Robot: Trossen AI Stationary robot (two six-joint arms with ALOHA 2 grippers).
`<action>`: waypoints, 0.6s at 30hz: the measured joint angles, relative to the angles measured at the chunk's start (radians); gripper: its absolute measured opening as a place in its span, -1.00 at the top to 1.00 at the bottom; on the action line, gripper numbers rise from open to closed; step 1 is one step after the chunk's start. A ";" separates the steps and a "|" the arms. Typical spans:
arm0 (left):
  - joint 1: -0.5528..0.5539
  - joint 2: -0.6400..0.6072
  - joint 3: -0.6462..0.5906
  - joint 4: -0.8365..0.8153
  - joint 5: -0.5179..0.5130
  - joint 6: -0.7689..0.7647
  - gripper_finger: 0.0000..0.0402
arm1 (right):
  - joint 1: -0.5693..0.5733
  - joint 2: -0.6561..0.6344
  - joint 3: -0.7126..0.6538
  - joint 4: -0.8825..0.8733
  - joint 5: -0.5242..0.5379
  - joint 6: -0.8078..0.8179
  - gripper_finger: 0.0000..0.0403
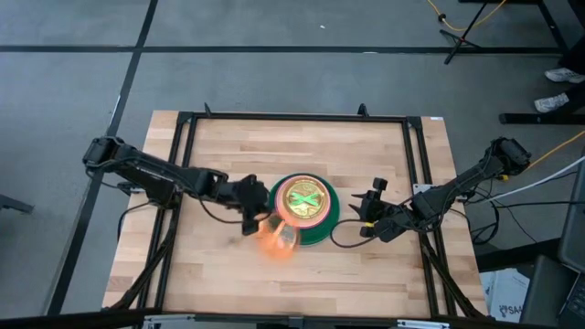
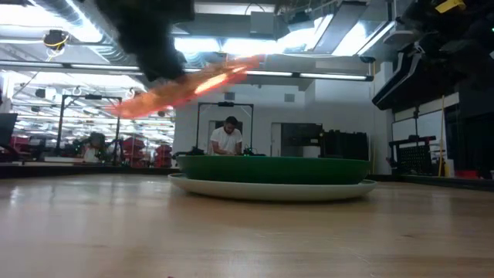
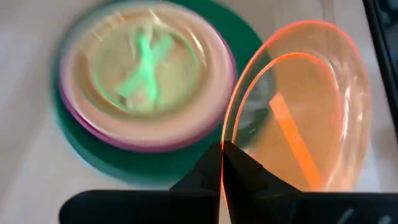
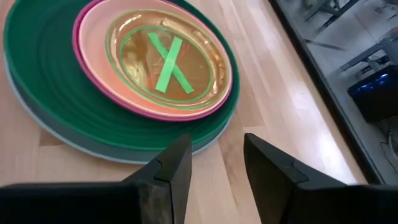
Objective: Stack plastic plates
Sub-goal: Stack the light orange plate on top of the light green plate
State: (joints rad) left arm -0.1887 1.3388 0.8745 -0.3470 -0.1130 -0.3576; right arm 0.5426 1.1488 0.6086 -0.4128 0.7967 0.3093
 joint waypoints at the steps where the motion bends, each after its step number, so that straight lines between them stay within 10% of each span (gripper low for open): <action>1: 0.011 0.000 0.000 0.025 -0.017 0.005 1.00 | 0.000 0.000 0.000 0.001 0.007 0.000 0.31; 18: 0.213 0.119 0.001 0.389 -0.170 0.089 1.00 | 0.000 0.000 0.000 0.041 -0.004 0.052 0.31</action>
State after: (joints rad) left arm 0.0241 1.4575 0.8752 0.0423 -0.2829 -0.2681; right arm 0.5428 1.1488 0.6083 -0.3721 0.7929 0.3618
